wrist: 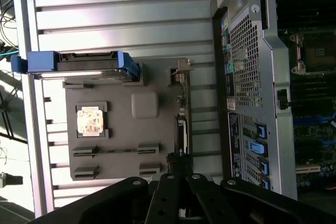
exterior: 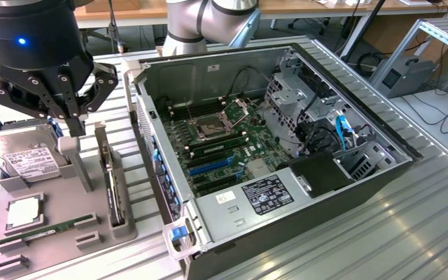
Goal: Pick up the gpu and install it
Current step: 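Reach for the gpu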
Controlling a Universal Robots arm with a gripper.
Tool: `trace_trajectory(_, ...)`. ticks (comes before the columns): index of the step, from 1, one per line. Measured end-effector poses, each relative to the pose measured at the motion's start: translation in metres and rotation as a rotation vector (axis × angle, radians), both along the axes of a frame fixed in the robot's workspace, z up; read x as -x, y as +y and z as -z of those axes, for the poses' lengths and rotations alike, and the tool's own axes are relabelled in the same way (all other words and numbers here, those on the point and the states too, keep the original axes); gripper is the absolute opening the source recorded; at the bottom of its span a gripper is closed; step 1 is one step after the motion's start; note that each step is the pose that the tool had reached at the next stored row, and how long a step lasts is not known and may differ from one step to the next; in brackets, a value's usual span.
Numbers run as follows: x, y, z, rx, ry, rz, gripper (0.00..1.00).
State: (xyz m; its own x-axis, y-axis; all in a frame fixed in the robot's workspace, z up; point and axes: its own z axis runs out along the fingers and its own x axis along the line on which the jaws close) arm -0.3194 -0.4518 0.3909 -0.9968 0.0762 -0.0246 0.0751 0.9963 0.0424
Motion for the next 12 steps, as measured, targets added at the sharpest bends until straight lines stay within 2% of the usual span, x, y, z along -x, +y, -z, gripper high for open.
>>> trace_trajectory(12, 0.0, -0.003, 0.0001, 0.0, 0.0, 0.0, 0.11)
